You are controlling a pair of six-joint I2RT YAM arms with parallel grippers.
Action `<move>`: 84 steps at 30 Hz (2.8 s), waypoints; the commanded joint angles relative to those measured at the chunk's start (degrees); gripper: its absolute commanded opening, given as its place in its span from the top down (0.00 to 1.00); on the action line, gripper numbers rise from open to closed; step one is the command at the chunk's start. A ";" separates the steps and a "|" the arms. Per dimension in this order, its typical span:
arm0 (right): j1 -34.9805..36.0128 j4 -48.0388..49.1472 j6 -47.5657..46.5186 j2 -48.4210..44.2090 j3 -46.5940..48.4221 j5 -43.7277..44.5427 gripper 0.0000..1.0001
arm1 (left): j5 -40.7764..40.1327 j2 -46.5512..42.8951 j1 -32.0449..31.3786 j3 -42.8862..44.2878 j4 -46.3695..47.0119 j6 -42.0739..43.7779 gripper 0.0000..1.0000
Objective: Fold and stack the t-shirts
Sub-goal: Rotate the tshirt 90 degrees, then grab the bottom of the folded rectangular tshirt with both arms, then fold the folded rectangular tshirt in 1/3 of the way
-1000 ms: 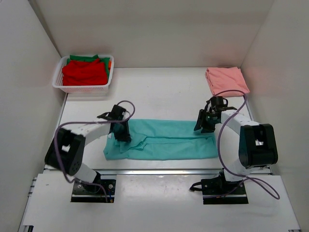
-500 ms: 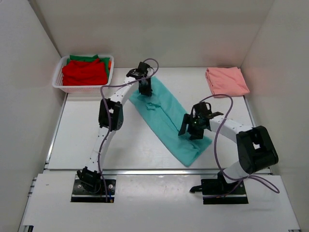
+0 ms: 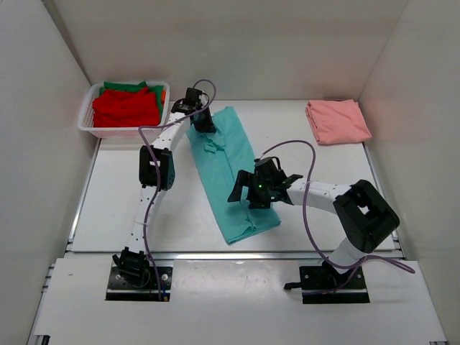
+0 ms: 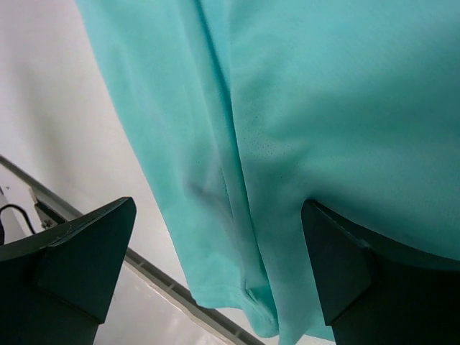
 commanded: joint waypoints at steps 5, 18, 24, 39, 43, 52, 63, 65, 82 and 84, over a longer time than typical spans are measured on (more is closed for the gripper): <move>8.63 3.97 1.69 6.38 1.59 -0.20 0.01 | 4.00 2.78 -0.44 2.48 4.84 -0.60 0.79; 9.96 -5.94 -19.57 -3.45 11.18 6.57 0.01 | 13.42 -36.21 -0.27 -26.43 14.35 -0.43 0.81; 4.78 -8.42 -18.98 -13.28 3.21 10.43 1.00 | 2.09 -66.77 -7.37 -73.87 15.99 2.04 1.00; 6.10 -2.98 0.80 -34.75 -23.71 10.71 0.44 | -1.01 -104.79 -16.00 -127.22 29.28 -13.69 0.49; 7.14 -1.21 3.09 -32.55 -25.99 10.26 0.45 | -2.67 -105.15 -18.63 -130.39 32.62 -17.73 0.49; 10.75 3.36 5.47 -25.70 -26.17 7.89 0.52 | -4.61 -99.09 -23.12 -129.08 29.19 -19.14 0.50; 17.41 -0.15 5.55 -23.93 -24.51 6.30 1.00 | -4.08 -99.77 -27.87 -131.27 27.01 -20.02 1.00; 19.53 -1.03 5.99 -24.64 -23.98 5.87 1.00 | -3.29 -103.28 -27.96 -132.06 25.33 -20.64 1.00; -4.35 -16.23 -17.90 -12.80 3.94 -9.95 1.00 | 5.23 -88.39 -8.54 -106.25 18.20 -6.76 1.00; -6.64 -17.64 -20.01 -9.01 8.18 -11.27 1.00 | 5.85 -84.16 -6.52 -102.28 18.56 -5.44 1.00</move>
